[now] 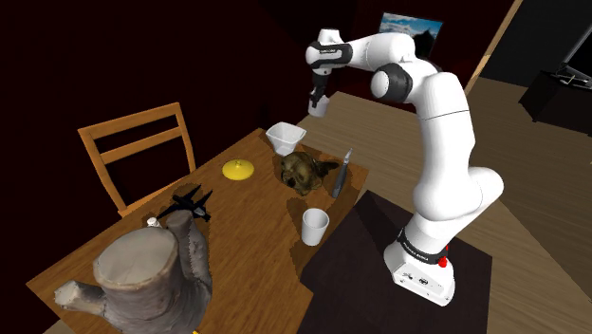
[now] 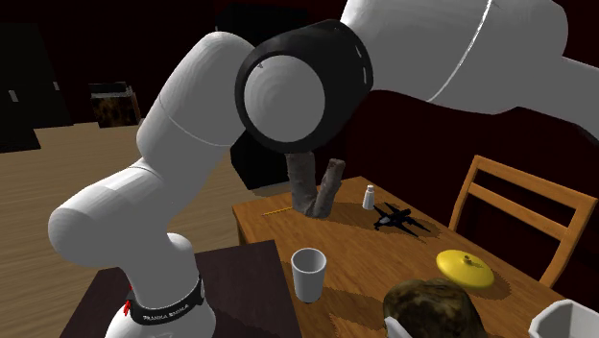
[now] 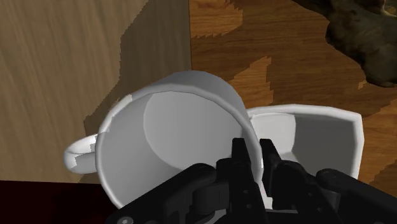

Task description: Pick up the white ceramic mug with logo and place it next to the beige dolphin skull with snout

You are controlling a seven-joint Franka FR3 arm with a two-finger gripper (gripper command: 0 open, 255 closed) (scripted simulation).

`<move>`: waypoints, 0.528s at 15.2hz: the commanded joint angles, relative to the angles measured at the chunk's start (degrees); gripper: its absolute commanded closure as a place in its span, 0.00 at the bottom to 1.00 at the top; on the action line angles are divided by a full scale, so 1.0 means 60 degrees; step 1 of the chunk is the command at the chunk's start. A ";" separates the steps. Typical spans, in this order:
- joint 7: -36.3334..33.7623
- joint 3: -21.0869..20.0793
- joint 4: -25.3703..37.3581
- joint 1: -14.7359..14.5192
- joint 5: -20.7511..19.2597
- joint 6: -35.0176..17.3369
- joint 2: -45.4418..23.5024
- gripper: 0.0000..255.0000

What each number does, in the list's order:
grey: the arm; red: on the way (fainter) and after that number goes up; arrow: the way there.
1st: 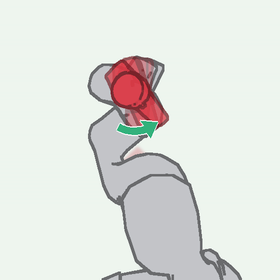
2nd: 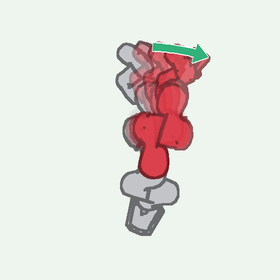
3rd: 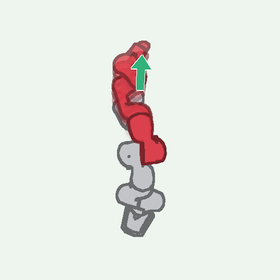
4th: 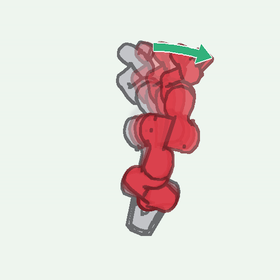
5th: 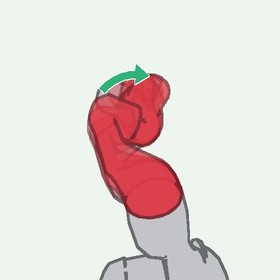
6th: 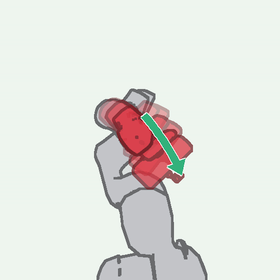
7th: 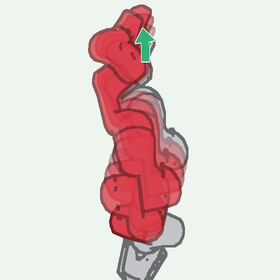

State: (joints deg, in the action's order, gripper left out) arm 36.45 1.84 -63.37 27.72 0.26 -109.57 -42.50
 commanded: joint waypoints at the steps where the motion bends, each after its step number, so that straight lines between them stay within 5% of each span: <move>1: 0.0141 0.0010 0.0692 0.0131 0.0029 0.0260 -0.0425 1.00; 8: 0.0136 0.0006 0.0049 0.0125 0.0031 -0.0533 -0.0575 1.00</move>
State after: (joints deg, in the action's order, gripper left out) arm 37.23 1.88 -62.58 28.45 0.44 -112.05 -45.76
